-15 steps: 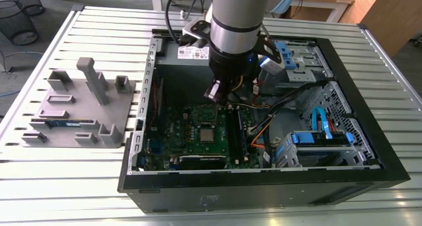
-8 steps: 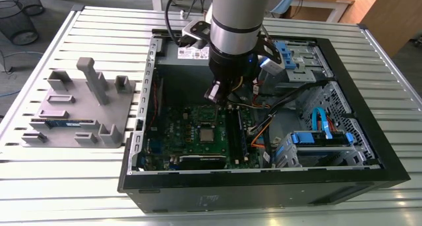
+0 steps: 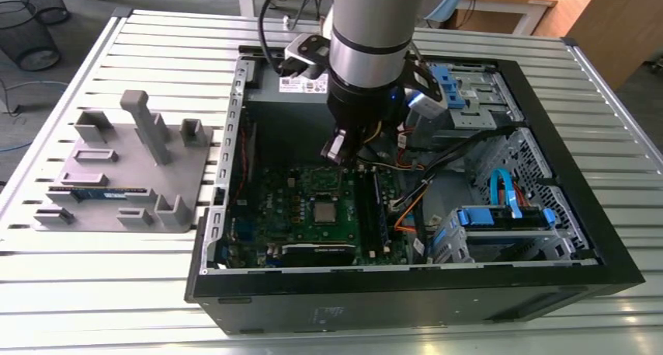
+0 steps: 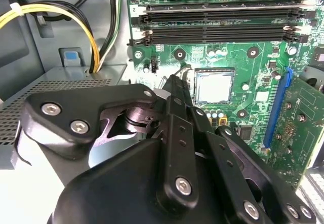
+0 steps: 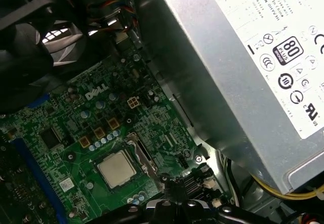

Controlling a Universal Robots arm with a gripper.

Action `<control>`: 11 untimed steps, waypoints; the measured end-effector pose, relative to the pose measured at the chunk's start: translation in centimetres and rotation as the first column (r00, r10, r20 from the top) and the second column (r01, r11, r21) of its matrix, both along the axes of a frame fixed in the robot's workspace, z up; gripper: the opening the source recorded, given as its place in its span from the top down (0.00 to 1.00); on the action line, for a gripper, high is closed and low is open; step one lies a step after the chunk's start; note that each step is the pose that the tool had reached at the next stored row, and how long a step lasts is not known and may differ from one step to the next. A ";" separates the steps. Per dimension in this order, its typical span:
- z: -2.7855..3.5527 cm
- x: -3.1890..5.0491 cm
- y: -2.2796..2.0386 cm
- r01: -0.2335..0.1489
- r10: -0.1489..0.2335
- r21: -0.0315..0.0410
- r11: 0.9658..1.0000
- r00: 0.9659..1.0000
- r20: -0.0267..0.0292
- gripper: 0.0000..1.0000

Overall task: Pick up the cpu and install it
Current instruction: 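Close the cpu cover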

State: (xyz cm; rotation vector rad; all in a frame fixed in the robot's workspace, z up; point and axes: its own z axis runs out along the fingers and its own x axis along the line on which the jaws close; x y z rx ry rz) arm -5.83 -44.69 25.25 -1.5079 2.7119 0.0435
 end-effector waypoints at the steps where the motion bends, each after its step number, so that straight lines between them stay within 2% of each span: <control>1: 0.00 -0.01 -0.04 -0.002 0.002 0.000 1.000 1.000 0.000 0.89; 11: 0.00 -0.05 -0.43 -0.024 0.024 0.000 1.000 1.000 0.000 0.89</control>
